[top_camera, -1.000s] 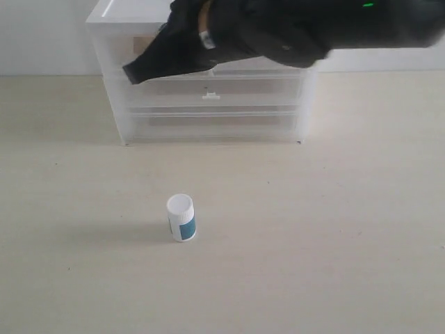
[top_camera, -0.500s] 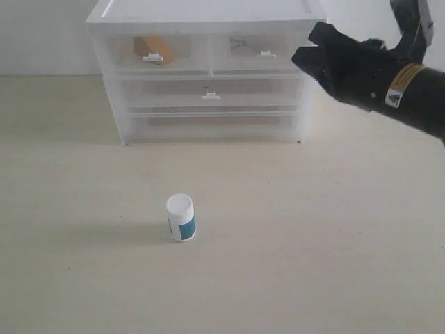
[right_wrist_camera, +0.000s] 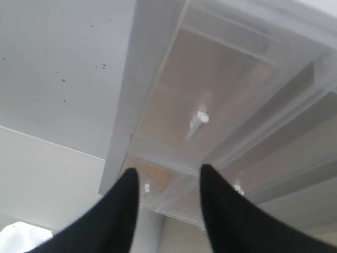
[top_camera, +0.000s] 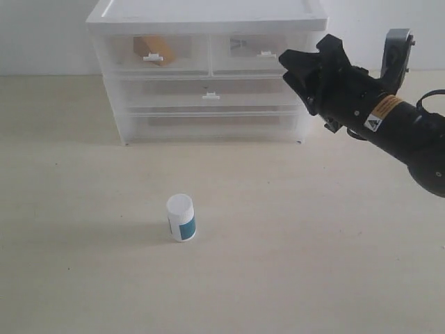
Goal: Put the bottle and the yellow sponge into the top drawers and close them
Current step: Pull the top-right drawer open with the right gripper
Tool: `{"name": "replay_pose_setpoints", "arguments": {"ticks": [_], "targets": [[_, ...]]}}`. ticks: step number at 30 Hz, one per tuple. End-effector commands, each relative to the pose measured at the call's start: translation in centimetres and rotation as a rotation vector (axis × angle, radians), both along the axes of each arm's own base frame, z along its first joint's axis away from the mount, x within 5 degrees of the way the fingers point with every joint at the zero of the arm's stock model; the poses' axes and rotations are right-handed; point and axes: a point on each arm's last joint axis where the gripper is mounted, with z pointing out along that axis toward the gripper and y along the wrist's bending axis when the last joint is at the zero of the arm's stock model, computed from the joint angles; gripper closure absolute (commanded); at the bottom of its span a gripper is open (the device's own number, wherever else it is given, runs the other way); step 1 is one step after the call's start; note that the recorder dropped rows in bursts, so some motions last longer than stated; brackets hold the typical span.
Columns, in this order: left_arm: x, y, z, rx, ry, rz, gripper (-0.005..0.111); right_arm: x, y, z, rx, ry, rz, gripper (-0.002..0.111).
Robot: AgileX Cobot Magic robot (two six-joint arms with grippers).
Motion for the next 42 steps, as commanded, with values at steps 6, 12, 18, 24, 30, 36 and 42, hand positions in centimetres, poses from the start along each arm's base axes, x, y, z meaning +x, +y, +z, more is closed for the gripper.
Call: {"name": "replay_pose_setpoints", "arguments": {"ticks": [6,12,18,24,30,36,42], "targets": [[0.0,0.0,-0.4,-0.01,0.008,0.002,0.103,0.7,2.5,0.8,0.044,0.067,0.01,0.028],[0.0,0.0,-0.3,-0.004,0.005,0.003,0.103,2.7,3.0,1.5,0.005,0.141,-0.062,0.028],[0.0,0.0,-0.3,-0.004,0.005,0.003,0.103,2.8,2.9,1.3,0.019,0.184,-0.076,0.081],[0.0,0.0,-0.3,-0.004,0.005,0.003,0.103,3.3,3.0,1.3,0.01,0.256,-0.088,0.107],[0.0,0.0,-0.3,-0.004,0.005,0.003,0.103,3.2,3.1,1.2,0.015,0.274,-0.075,0.107],[0.0,0.0,-0.3,-0.004,0.005,0.003,0.103,3.2,3.1,1.2,-0.003,0.254,-0.067,0.107],[0.0,0.0,-0.3,-0.004,0.005,0.003,0.103,3.2,3.2,1.6,0.026,0.226,-0.059,0.107]]}}
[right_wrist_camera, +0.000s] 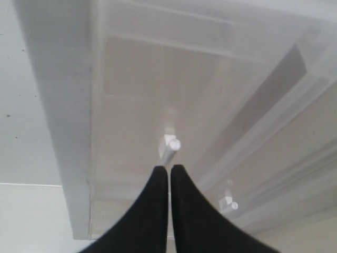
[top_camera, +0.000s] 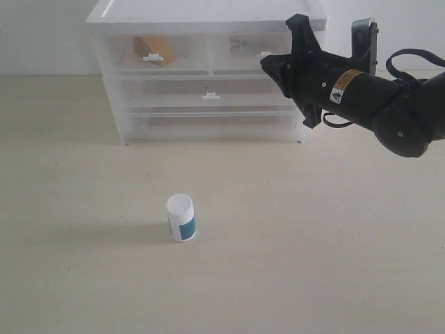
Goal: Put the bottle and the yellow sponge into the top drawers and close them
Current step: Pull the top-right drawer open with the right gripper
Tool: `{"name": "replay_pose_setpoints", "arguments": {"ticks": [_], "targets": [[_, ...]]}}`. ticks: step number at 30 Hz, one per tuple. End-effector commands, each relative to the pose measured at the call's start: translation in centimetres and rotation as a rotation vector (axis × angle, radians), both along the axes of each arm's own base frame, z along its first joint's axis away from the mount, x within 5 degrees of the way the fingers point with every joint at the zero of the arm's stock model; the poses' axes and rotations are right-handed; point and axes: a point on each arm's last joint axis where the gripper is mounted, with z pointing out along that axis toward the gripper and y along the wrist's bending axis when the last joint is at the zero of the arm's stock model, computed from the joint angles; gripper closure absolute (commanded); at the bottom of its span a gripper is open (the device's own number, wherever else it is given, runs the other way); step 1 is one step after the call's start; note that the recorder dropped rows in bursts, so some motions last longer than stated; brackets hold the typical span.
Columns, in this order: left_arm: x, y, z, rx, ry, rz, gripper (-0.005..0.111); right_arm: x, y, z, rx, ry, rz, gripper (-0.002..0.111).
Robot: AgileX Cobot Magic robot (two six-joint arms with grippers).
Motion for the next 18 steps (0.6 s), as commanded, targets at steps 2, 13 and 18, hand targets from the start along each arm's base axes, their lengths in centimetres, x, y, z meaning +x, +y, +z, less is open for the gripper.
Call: {"name": "replay_pose_setpoints", "arguments": {"ticks": [2,13,18], "targets": [[-0.09,0.01,-0.03,-0.006,-0.006,-0.001,0.103,0.01,0.15,0.36,-0.001,-0.04,0.02,0.107],[-0.1,-0.01,0.0,-0.009,-0.008,-0.004,0.103,0.07,0.09,0.5,-0.029,-0.08,0.016,0.084],[-0.1,-0.01,0.0,-0.009,-0.008,-0.004,0.103,0.52,0.04,0.43,-0.069,-0.045,-0.003,0.065]]}}
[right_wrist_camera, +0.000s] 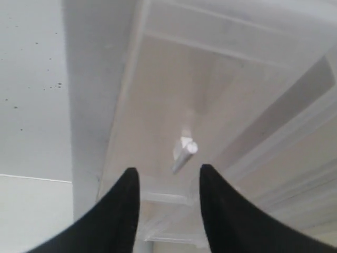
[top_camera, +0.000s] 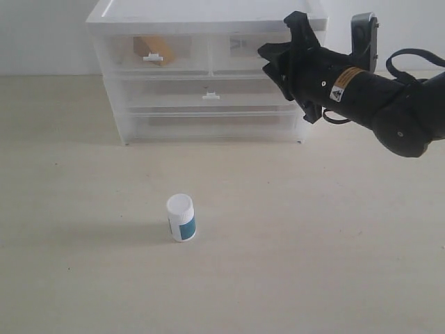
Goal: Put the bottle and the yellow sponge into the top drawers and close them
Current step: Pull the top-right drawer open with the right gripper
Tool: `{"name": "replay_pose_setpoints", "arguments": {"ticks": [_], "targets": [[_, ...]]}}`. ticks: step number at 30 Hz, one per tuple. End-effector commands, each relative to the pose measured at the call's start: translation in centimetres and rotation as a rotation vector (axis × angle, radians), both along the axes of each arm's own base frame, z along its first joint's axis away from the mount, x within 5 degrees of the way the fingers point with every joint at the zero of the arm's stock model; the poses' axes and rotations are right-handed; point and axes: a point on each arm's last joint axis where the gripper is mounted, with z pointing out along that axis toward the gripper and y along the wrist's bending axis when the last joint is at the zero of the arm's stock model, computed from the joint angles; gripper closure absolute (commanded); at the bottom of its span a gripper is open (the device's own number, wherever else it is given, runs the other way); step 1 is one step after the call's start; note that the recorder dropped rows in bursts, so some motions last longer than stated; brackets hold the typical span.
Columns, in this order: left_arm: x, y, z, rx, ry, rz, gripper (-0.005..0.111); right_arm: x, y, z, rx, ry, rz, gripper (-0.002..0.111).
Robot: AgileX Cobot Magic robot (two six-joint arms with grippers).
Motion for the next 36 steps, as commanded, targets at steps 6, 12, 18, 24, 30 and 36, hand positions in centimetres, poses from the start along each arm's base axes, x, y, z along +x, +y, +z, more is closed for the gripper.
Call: {"name": "replay_pose_setpoints", "arguments": {"ticks": [6,12,18,24,30,36], "targets": [[-0.1,0.0,0.0,-0.009,-0.007,-0.003,0.103,1.5,0.4,1.4,-0.064,-0.025,-0.003,0.065],[-0.1,0.0,0.0,-0.009,-0.007,-0.003,0.103,1.9,0.4,1.5,-0.095,0.0,-0.019,0.065],[-0.1,0.0,0.0,-0.009,-0.007,-0.003,0.103,1.9,0.4,1.7,-0.085,-0.02,-0.015,0.109],[-0.1,0.0,-0.2,-0.008,-0.003,-0.002,0.103,1.8,0.4,1.5,-0.1,-0.004,-0.009,0.108],[-0.1,0.0,-0.2,-0.004,-0.006,-0.004,0.103,-0.1,0.6,0.6,-0.022,-0.031,0.075,0.108],[-0.1,0.0,-0.2,-0.004,-0.006,-0.004,0.103,-6.3,-0.6,-1.1,0.104,-0.13,0.185,0.108]]}}
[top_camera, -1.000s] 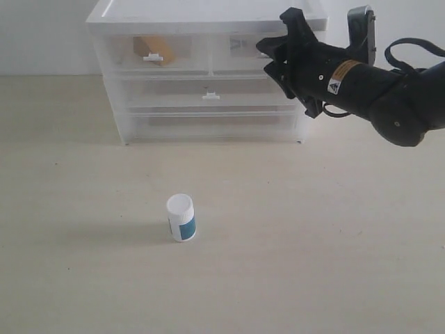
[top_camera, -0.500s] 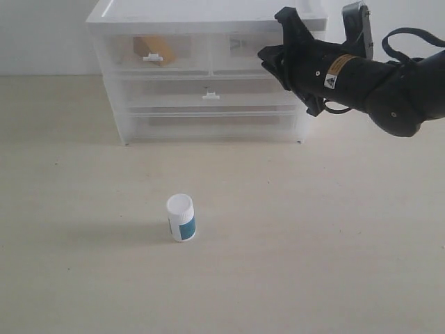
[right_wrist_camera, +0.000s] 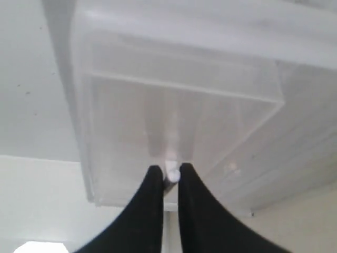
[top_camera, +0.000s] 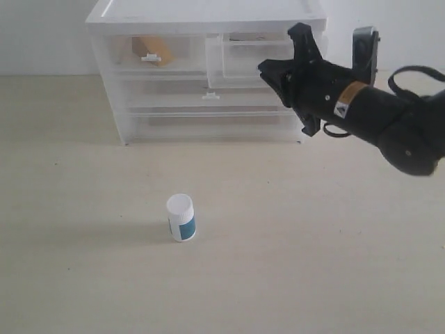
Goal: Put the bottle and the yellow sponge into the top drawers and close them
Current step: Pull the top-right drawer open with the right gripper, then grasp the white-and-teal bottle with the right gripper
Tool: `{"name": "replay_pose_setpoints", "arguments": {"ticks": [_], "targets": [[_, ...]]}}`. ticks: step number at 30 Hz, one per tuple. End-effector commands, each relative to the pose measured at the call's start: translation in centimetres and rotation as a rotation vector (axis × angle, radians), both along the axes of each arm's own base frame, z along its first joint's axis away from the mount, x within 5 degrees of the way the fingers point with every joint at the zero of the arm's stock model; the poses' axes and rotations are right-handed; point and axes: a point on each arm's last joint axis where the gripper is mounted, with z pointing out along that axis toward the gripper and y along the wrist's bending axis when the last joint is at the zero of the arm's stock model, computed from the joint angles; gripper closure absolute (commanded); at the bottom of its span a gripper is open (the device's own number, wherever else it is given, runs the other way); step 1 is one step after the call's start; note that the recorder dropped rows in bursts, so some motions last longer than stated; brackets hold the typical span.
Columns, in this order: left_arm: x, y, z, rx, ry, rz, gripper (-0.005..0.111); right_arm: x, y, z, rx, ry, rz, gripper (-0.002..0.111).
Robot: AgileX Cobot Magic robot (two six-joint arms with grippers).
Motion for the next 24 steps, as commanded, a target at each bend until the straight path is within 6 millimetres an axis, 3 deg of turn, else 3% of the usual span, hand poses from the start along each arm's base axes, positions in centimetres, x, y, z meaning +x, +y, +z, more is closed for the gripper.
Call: {"name": "replay_pose_setpoints", "arguments": {"ticks": [1,6,10,12,16,20,23,24], "targets": [[-0.1,0.0,0.1,-0.008,-0.012,-0.005,0.103,-4.8,-0.7,-0.3,0.034,-0.125,0.12,0.108],[-0.1,0.0,0.1,-0.008,-0.013,-0.006,0.103,-8.5,-2.0,-1.2,-0.078,-0.129,0.137,0.108],[-0.1,0.0,0.1,-0.008,-0.013,-0.006,0.103,-9.0,-2.0,-1.3,-0.093,-0.131,0.162,0.108],[-0.1,0.0,0.1,-0.008,-0.013,-0.006,0.103,-9.1,-1.9,-1.3,-0.094,-0.131,0.166,0.102],[-0.1,0.0,0.1,-0.008,-0.013,-0.006,0.103,-9.1,-1.9,-1.4,-0.122,-0.149,0.178,0.068],[-0.1,0.0,0.1,-0.008,-0.013,-0.006,0.103,-10.1,-1.2,-1.6,-0.221,-0.253,0.316,0.023],[-0.1,0.0,0.1,-0.008,-0.013,-0.006,0.103,-11.3,-0.6,-1.9,-0.321,-0.371,0.48,0.004],[-0.1,0.0,0.1,-0.008,-0.013,-0.006,0.103,-11.6,-0.5,-2.0,-0.329,-0.38,0.516,0.003]]}}
